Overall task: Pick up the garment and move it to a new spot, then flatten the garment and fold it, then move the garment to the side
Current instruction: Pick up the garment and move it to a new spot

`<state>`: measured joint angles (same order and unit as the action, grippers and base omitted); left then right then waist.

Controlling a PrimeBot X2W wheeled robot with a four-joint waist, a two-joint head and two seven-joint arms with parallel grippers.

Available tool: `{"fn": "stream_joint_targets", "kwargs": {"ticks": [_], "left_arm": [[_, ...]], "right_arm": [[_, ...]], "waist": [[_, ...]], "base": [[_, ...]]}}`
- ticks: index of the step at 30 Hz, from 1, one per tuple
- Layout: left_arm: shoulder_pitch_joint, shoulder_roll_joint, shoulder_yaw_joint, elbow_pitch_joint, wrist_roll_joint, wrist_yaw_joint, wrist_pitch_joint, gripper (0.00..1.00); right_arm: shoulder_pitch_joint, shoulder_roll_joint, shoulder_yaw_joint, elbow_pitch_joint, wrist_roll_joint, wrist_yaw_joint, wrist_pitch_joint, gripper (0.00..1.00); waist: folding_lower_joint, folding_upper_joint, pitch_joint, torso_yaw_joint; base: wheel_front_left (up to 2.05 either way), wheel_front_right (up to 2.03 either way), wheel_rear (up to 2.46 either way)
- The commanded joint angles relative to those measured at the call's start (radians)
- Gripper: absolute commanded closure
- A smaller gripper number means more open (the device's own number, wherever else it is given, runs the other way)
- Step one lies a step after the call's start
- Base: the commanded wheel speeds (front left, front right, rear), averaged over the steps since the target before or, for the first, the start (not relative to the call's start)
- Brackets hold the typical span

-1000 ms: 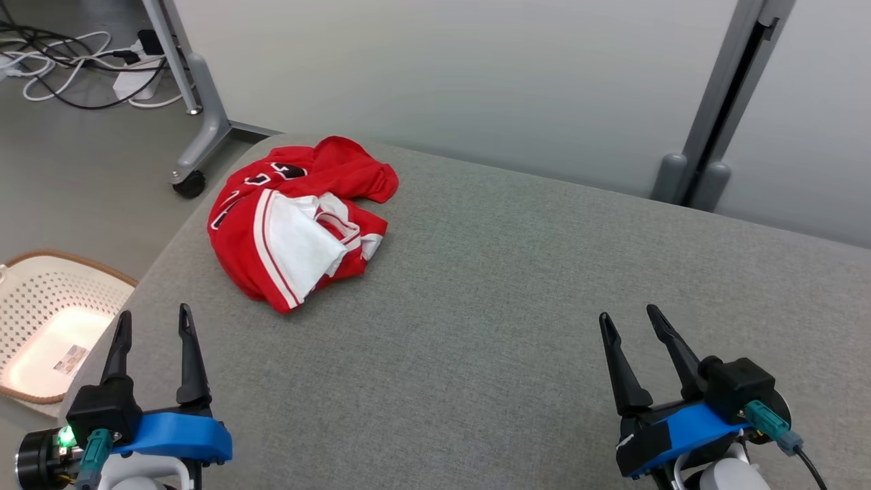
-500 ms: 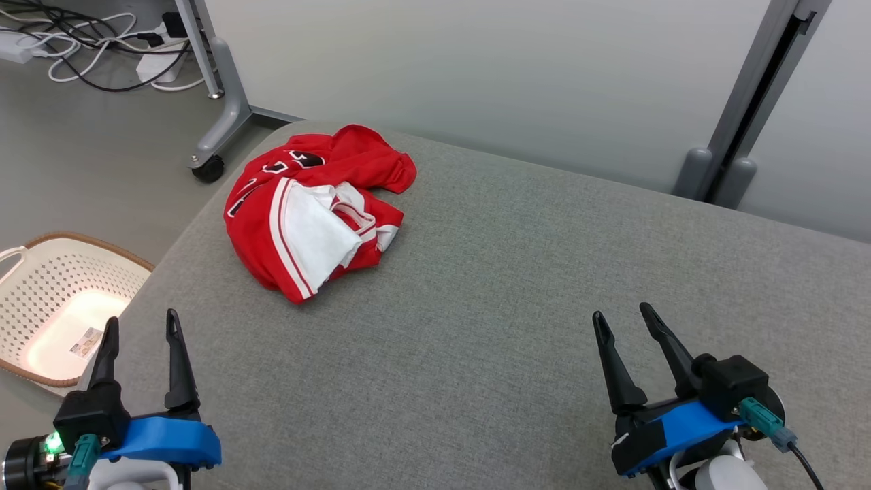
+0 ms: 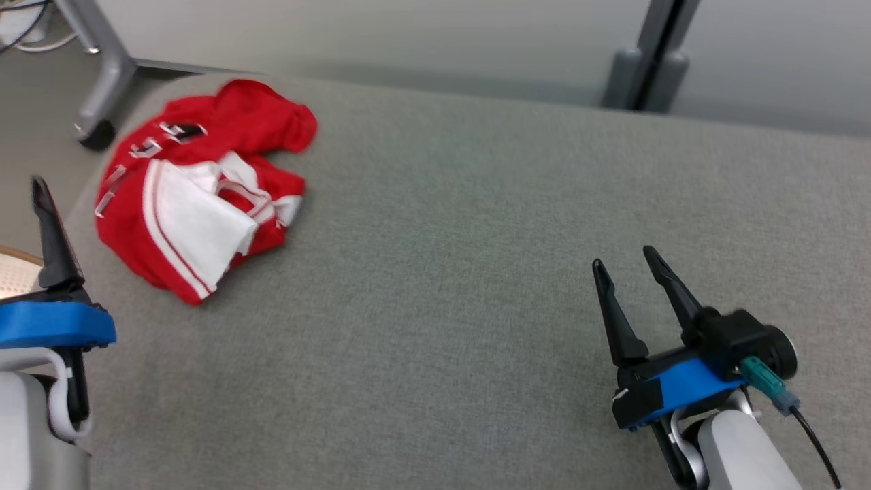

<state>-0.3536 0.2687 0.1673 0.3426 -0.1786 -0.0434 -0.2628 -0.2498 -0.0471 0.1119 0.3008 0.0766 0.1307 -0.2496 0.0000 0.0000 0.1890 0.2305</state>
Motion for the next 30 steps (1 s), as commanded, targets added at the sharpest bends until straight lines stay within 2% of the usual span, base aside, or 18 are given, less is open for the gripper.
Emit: {"fn": "stream_joint_targets", "kwargs": {"ticks": [1,9,16,24,30], "left_arm": [[-0.026,0.014,0.010,0.006,-0.008,-0.003,-0.003,0.00],[-0.211,0.114,0.045,0.126,-0.046,-0.028,0.009,0.00],[-0.337,0.187,0.014,0.321,-0.071,-0.064,0.115,0.00],[-0.378,0.155,-0.039,0.526,-0.133,-0.081,0.253,0.00],[-0.378,0.129,-0.077,0.608,-0.185,-0.089,0.325,0.00]], "right_arm": [[-0.017,-0.006,-0.005,-0.010,-0.012,0.000,0.003,0.00],[-0.069,-0.005,-0.035,-0.121,-0.084,0.000,0.039,0.00],[-0.074,-0.005,-0.067,-0.205,-0.109,0.000,0.056,0.00],[-0.077,-0.005,-0.072,-0.239,-0.123,0.000,0.070,0.00],[-0.071,-0.005,-0.074,-0.247,-0.133,0.000,0.080,0.00]], "waist": [[0.0000,0.0000,0.013,-0.011],[0.0000,0.0000,0.172,-0.112],[0.0000,0.0000,0.266,-0.151],[0.0000,0.0000,0.290,-0.144],[0.0000,0.0000,0.280,-0.132]], "base": [[0.00,0.00,0.00],[0.00,0.00,0.00],[0.00,0.00,0.00],[0.00,0.00,0.00],[0.00,0.00,0.00]]}}
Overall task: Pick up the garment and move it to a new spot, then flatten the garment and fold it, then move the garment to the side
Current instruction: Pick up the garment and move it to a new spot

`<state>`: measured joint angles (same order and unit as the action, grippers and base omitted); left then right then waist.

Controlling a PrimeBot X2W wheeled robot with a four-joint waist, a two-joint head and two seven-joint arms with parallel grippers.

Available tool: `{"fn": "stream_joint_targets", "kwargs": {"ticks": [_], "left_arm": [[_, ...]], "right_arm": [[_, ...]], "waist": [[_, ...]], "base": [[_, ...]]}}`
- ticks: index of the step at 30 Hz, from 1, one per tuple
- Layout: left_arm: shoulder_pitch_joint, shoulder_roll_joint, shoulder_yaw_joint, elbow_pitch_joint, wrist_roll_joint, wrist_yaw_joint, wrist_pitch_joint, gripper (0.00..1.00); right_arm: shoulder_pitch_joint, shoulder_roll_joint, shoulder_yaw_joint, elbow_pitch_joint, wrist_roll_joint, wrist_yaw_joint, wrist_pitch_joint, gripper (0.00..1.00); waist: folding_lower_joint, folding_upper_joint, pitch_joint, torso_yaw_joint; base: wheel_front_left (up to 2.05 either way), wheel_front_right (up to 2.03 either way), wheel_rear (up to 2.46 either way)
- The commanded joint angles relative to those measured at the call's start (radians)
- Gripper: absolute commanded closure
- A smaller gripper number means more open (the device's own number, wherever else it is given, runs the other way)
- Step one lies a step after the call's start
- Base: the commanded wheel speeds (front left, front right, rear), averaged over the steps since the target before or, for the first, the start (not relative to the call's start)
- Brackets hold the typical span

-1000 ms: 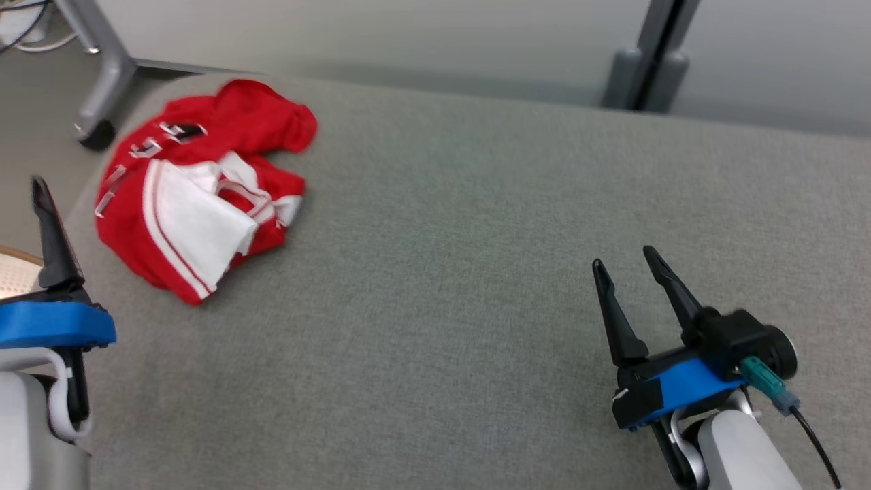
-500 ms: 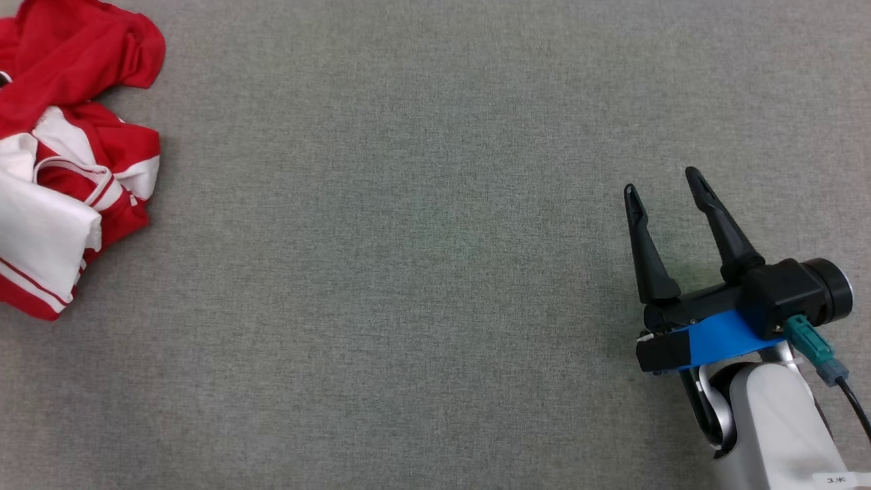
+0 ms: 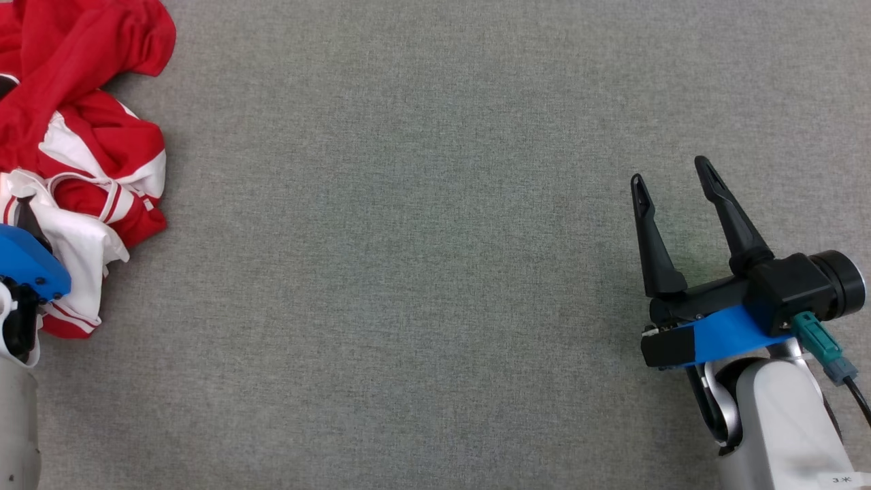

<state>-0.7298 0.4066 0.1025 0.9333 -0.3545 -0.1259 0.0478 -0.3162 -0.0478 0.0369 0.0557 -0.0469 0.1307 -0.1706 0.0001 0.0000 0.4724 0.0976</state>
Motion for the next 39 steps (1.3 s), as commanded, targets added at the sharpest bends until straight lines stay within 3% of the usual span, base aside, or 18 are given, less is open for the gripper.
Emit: {"fn": "stream_joint_targets", "kwargs": {"ticks": [1,2,3,4,12,21,28,39], "left_arm": [[-0.002,-0.011,-0.019,0.025,-0.017,-0.005,0.019,0.00],[-0.001,-0.012,-0.028,0.032,-0.026,-0.005,0.025,0.20],[0.001,-0.011,-0.037,0.037,-0.032,-0.005,0.025,0.81],[0.003,-0.008,-0.045,0.040,-0.039,-0.005,0.021,1.00],[0.005,0.045,-0.091,0.016,-0.049,-0.005,-0.102,1.00],[-0.036,0.089,-0.129,-0.108,0.005,0.007,-0.248,1.00],[-0.085,0.098,-0.172,-0.313,0.042,0.013,-0.245,1.00],[-0.191,0.064,-0.274,-0.657,0.067,0.005,-0.127,1.00]], "right_arm": [[-0.003,-0.005,0.003,0.001,-0.009,0.000,0.004,0.00],[-0.003,-0.005,0.007,0.002,-0.007,0.000,0.007,0.00],[-0.003,-0.005,0.011,0.003,-0.004,0.000,0.007,0.00],[-0.002,-0.005,0.013,0.005,0.000,0.000,0.004,0.00],[0.020,-0.005,0.016,0.041,0.026,0.000,-0.015,0.00],[0.043,-0.005,0.036,0.098,0.079,0.000,-0.048,0.00],[0.058,-0.005,0.053,0.142,0.127,0.000,-0.072,0.00],[0.053,-0.004,0.100,0.185,0.202,0.000,-0.094,0.00]], "waist": [[-0.0001,0.0000,-0.009,0.001],[-0.0001,0.0000,-0.013,0.000],[-0.0001,0.0000,-0.019,-0.001],[-0.0001,0.0000,-0.025,-0.003],[-0.0001,0.0000,-0.092,-0.022],[-0.0001,0.0000,-0.185,-0.058],[-0.0001,0.0000,-0.246,-0.116],[-0.0001,0.0000,-0.272,-0.255]], "base": [[0.00,0.00,0.00],[0.00,0.00,0.00],[0.00,0.00,0.00],[0.00,0.00,0.00],[0.00,0.00,0.00],[0.00,0.00,0.00],[0.00,0.00,0.00],[0.00,0.00,0.00]]}}
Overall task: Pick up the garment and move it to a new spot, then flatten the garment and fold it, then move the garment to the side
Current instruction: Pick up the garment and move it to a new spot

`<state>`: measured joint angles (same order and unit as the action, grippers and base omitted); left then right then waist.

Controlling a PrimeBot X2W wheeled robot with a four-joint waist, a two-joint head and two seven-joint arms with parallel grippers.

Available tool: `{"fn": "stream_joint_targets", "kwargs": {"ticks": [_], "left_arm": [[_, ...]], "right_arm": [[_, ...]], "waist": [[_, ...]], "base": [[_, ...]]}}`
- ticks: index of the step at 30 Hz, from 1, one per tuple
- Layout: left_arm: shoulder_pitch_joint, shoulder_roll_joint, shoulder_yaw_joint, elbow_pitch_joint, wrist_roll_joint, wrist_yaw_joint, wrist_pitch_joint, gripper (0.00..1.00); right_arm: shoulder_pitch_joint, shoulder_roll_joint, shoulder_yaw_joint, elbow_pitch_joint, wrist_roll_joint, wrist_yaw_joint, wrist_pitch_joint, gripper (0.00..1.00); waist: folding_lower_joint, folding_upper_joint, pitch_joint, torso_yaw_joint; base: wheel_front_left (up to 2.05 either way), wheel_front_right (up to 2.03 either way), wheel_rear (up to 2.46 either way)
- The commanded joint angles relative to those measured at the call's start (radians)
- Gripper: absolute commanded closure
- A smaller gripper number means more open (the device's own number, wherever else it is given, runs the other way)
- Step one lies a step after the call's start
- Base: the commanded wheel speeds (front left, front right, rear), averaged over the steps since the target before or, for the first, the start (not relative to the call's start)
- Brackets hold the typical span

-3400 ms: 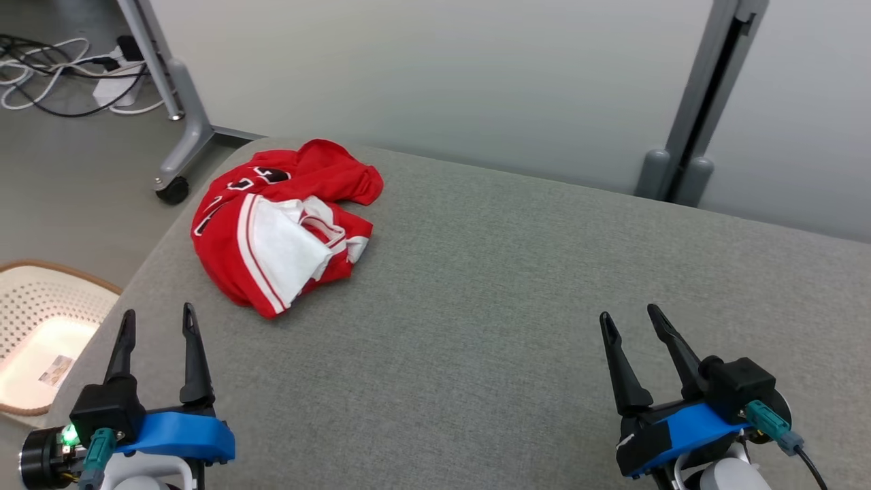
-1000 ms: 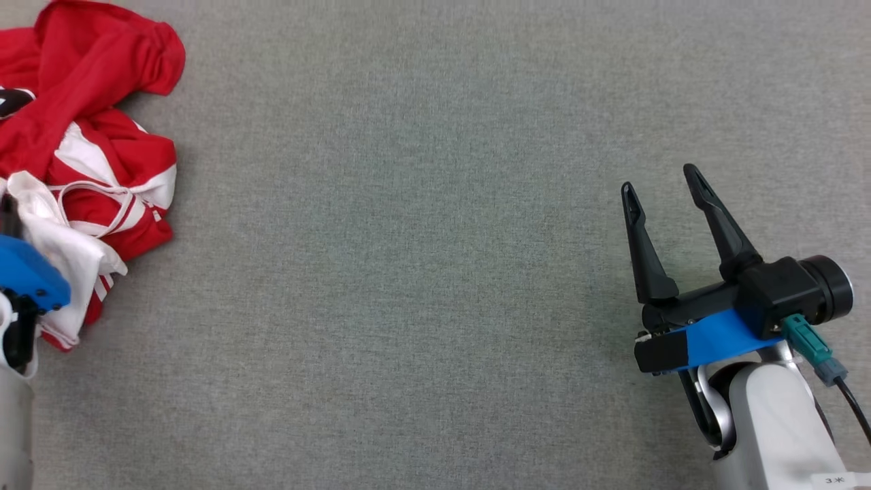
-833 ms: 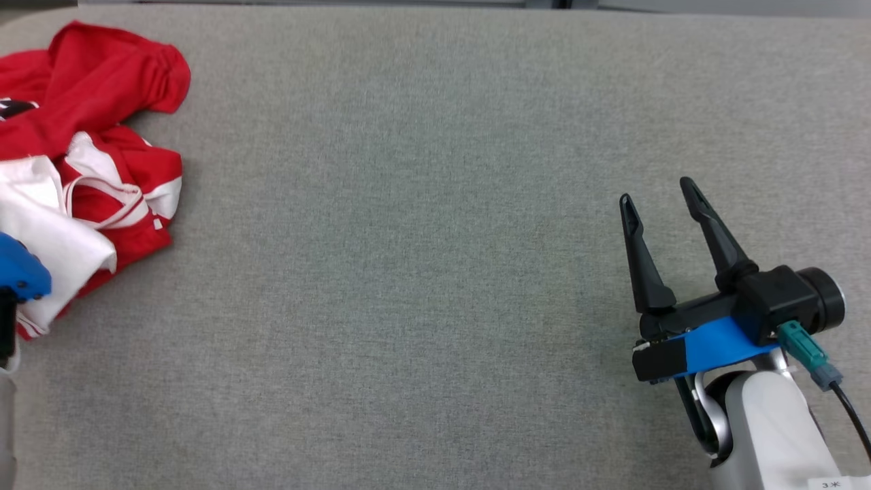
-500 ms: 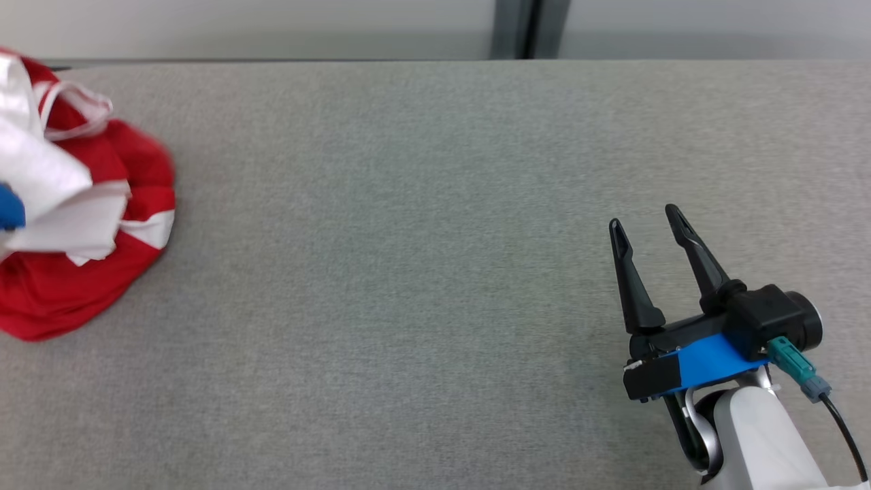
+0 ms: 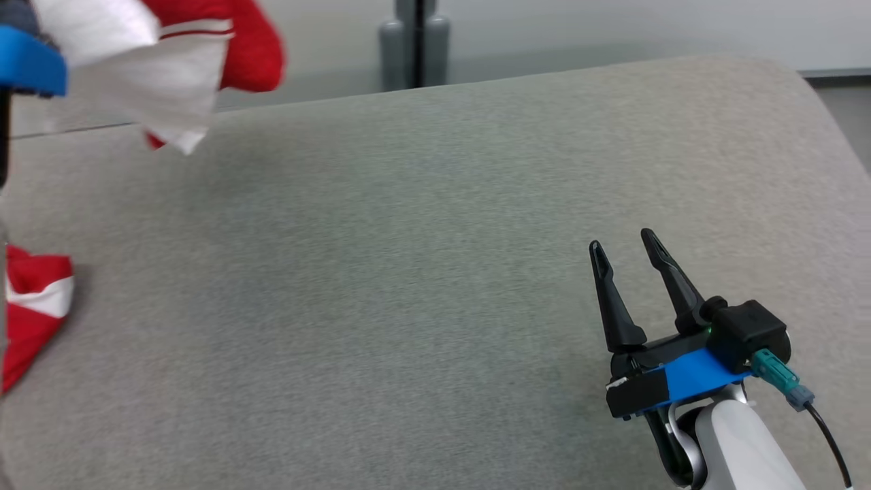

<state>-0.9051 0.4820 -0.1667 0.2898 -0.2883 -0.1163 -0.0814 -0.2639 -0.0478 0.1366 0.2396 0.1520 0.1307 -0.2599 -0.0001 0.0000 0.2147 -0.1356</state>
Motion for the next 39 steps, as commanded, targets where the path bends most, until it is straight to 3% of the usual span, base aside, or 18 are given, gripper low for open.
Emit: {"fn": "stream_joint_targets", "kwargs": {"ticks": [1,7,13,22,32,33,34,39], "left_arm": [[-0.022,-0.015,-0.014,-0.038,0.001,-0.004,0.011,1.00],[-0.074,-0.072,-0.090,-0.129,-0.004,-0.006,0.064,1.00],[-0.066,-0.135,-0.179,-0.132,-0.017,-0.010,0.069,1.00],[0.090,-0.179,-0.287,0.011,-0.041,-0.014,0.005,1.00],[0.279,-0.283,-0.392,0.253,-0.118,-0.014,-0.104,1.00],[0.289,-0.295,-0.405,0.271,-0.121,-0.015,-0.114,0.85],[0.297,-0.306,-0.420,0.289,-0.130,-0.015,-0.117,0.00],[0.274,-0.317,-0.442,0.306,-0.132,-0.015,-0.167,0.00]], "right_arm": [[-0.002,-0.005,0.004,0.003,0.010,0.000,-0.005,0.00],[-0.015,-0.004,0.010,-0.015,0.042,0.000,-0.006,0.00],[-0.018,-0.004,0.016,-0.034,0.052,0.000,-0.007,0.00],[-0.024,-0.004,0.009,-0.041,0.059,0.000,-0.007,0.00],[-0.032,-0.004,0.004,-0.016,0.041,0.000,-0.006,0.00],[-0.030,-0.004,0.004,-0.013,0.040,0.000,-0.006,0.00],[-0.029,-0.004,0.004,-0.010,0.040,0.000,-0.006,0.00],[-0.018,-0.004,0.004,0.001,0.035,0.000,-0.006,0.00]], "waist": [[0.0001,0.0000,-0.013,-0.037],[0.0001,0.0000,0.010,-0.117],[0.0001,0.0000,0.038,-0.161],[0.0001,0.0000,0.061,-0.154],[0.0001,0.0000,0.054,-0.117],[0.0001,0.0000,0.051,-0.112],[0.0001,0.0000,0.048,-0.108],[0.0001,0.0000,0.023,-0.083]], "base": [[0.00,0.00,0.00],[0.00,0.00,0.00],[0.00,0.00,0.00],[0.00,0.00,0.00],[0.00,0.00,0.00],[0.00,0.00,0.00],[0.00,0.00,0.00],[0.00,0.00,0.00]]}}
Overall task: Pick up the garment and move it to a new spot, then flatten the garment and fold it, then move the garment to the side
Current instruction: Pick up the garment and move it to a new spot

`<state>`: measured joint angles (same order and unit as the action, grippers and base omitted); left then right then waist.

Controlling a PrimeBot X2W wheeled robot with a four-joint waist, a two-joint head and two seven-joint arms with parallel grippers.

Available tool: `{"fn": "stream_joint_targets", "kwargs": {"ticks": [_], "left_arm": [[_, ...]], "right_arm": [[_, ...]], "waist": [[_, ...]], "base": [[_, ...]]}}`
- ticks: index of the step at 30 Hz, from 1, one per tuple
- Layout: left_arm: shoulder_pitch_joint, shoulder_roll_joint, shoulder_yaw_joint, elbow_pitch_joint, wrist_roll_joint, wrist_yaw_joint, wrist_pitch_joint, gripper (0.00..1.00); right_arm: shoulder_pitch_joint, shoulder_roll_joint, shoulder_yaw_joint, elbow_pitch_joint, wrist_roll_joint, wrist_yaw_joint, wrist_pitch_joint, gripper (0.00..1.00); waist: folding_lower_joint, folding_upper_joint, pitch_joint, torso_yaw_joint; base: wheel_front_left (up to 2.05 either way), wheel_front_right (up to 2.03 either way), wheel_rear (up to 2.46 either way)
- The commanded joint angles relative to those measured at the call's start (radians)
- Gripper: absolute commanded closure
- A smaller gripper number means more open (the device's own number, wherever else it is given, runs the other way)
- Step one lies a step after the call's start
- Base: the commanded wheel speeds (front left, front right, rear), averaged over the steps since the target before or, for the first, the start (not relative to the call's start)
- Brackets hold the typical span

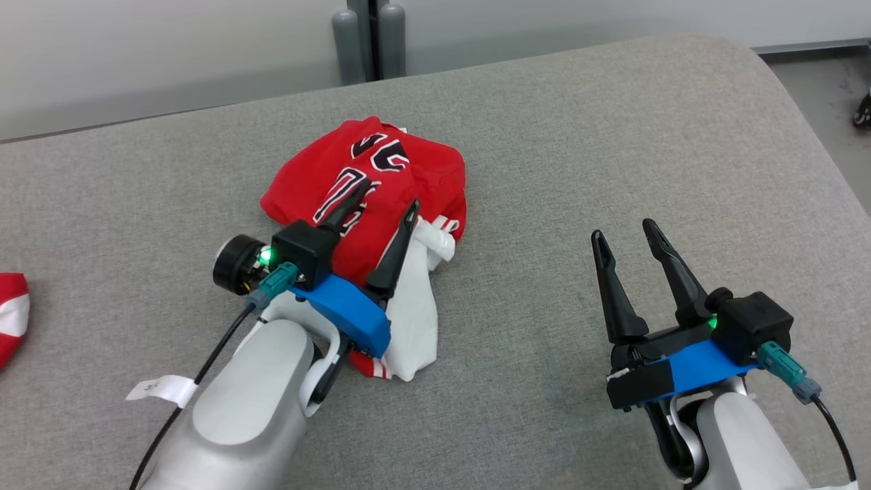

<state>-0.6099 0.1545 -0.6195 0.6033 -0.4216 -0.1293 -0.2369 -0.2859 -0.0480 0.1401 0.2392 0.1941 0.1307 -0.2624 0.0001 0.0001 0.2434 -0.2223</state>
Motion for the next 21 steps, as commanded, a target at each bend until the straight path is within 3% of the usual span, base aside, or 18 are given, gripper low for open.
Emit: {"fn": "stream_joint_targets", "kwargs": {"ticks": [1,6,14,21], "left_arm": [[-0.024,0.011,0.018,-0.018,0.004,-0.001,-0.018,0.00],[0.011,0.039,0.093,-0.113,0.022,0.031,-0.028,0.00],[0.161,0.098,0.289,-0.285,0.055,0.085,-0.028,0.00],[0.284,0.109,0.427,-0.355,0.070,0.111,-0.029,0.00]], "right_arm": [[0.007,-0.004,-0.004,0.003,-0.008,0.000,-0.004,0.00],[0.027,-0.004,-0.013,0.014,-0.009,0.000,-0.004,0.00],[0.043,-0.004,-0.032,0.020,-0.018,0.000,-0.004,0.00],[0.051,-0.004,-0.051,0.031,-0.031,0.000,-0.004,0.00]], "waist": [[-0.0001,-0.0001,-0.013,0.010],[-0.0001,-0.0001,-0.042,0.044],[-0.0001,-0.0001,-0.075,0.102],[-0.0001,-0.0001,-0.102,0.143]], "base": [[0.00,0.00,0.00],[0.00,0.00,0.00],[0.00,0.00,0.00],[0.00,0.00,0.00]]}}
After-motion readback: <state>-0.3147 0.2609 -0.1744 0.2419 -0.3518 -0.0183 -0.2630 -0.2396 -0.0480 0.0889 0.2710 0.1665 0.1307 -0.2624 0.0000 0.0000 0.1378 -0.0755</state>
